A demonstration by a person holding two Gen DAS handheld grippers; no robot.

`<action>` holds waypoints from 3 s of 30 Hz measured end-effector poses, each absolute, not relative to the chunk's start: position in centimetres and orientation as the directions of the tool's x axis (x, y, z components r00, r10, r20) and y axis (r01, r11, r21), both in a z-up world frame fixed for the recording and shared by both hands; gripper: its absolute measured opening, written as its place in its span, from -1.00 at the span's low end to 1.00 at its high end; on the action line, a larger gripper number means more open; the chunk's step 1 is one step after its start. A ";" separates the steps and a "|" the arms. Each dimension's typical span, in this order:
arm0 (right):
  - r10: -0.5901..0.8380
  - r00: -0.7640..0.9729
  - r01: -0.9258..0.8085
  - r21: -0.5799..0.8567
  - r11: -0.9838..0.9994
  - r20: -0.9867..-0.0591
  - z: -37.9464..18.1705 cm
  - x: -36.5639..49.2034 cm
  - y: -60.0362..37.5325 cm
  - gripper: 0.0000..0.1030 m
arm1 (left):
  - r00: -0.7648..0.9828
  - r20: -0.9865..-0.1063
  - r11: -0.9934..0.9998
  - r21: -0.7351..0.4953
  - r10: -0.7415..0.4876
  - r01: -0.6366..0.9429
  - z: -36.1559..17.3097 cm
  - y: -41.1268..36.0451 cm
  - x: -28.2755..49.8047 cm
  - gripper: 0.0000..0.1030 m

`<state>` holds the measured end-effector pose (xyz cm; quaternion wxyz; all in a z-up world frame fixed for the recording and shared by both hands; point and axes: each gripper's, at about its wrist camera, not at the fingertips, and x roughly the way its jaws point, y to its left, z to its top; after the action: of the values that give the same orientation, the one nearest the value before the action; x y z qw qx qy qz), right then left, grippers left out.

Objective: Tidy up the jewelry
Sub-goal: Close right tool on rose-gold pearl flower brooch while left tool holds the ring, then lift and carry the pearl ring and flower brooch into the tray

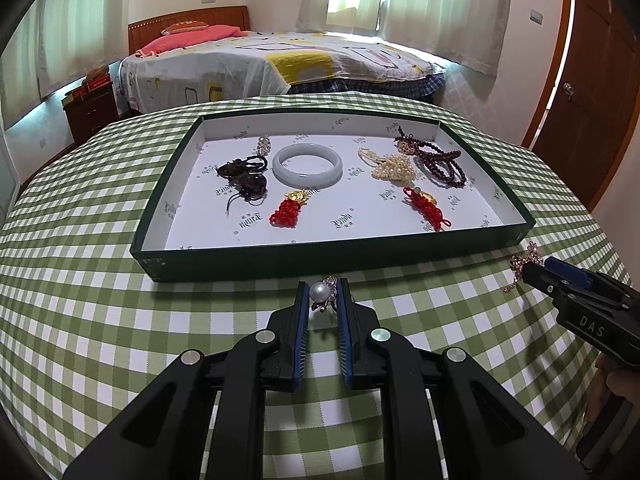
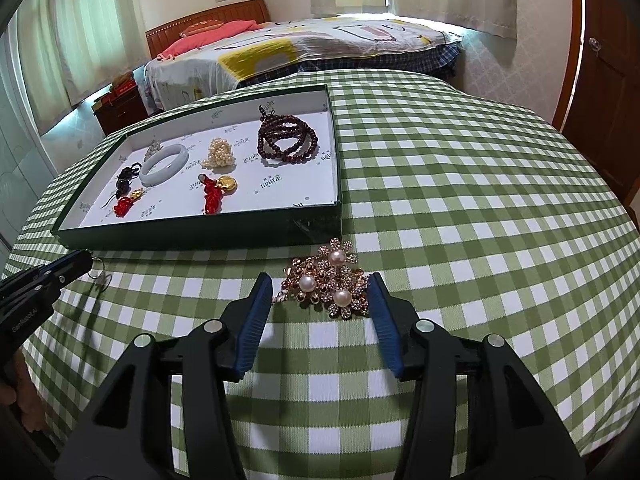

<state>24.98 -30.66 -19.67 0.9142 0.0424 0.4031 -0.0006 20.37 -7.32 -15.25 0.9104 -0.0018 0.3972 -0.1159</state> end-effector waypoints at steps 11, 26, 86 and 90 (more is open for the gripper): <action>0.008 0.676 0.035 0.044 0.998 -0.737 -19.9 26.0 -30.2 0.07 | 0.664 -0.720 0.977 -0.091 -0.199 0.194 -15.2 -6.8 20.5 -0.72; -0.022 0.663 0.062 0.025 0.998 -0.748 -20.5 26.1 -30.6 0.12 | 0.665 -0.720 0.977 -0.091 -0.198 0.192 -15.2 -6.7 20.5 -0.72; 0.059 0.806 -0.044 0.040 0.998 -0.589 -12.2 21.0 -27.7 -0.15 | 0.737 -0.642 0.975 -0.098 -0.214 0.198 -11.1 -5.8 18.2 -0.72; 0.071 0.818 -0.054 0.047 0.997 -0.570 -11.3 20.9 -27.5 -0.15 | 0.744 -0.632 0.974 -0.101 -0.219 0.201 -10.5 -5.8 18.1 -0.72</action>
<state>20.85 -27.48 -11.29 0.9534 0.0141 0.2995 0.0329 18.15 -5.83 -10.50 0.9336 -0.0133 0.3400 -0.1123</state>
